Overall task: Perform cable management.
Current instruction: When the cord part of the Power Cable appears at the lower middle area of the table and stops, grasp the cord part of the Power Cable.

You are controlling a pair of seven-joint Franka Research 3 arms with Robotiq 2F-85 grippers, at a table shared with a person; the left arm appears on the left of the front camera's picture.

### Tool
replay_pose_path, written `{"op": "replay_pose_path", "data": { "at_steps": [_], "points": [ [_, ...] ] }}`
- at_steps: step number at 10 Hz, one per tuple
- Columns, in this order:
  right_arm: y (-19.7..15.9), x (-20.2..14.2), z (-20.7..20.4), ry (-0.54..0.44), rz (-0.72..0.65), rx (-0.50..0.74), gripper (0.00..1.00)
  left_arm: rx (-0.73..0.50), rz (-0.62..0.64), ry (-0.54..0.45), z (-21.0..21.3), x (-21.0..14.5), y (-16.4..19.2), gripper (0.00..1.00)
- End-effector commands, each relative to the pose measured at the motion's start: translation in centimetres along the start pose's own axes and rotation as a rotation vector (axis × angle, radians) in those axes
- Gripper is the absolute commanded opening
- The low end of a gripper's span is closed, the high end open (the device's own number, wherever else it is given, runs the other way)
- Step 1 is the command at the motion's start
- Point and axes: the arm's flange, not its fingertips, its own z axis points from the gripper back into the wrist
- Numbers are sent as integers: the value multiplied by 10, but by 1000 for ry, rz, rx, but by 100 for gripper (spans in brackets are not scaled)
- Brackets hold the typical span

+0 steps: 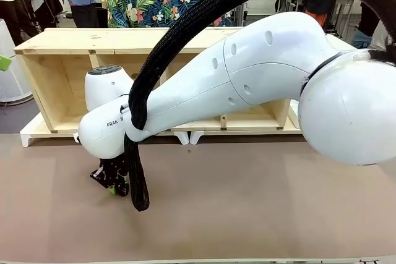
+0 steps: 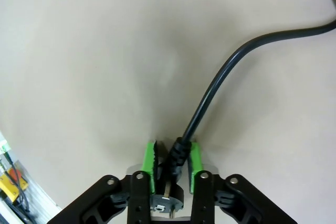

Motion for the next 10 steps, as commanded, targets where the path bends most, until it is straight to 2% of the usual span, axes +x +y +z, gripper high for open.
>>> {"op": "replay_pose_path", "data": {
  "at_steps": [1,3,8,10],
  "points": [
    [7,3,-3,17,-19,-29,7,1,0,-2,0,0,0,100],
    [6,3,-3,21,-22,-26,0,1,0,-2,0,0,0,100],
    [10,5,-3,25,-28,-27,0,1,0,-2,0,0,0,100],
    [-1,0,0,4,-4,-3,0,1,0,-2,0,0,0,100]
  ]
}}
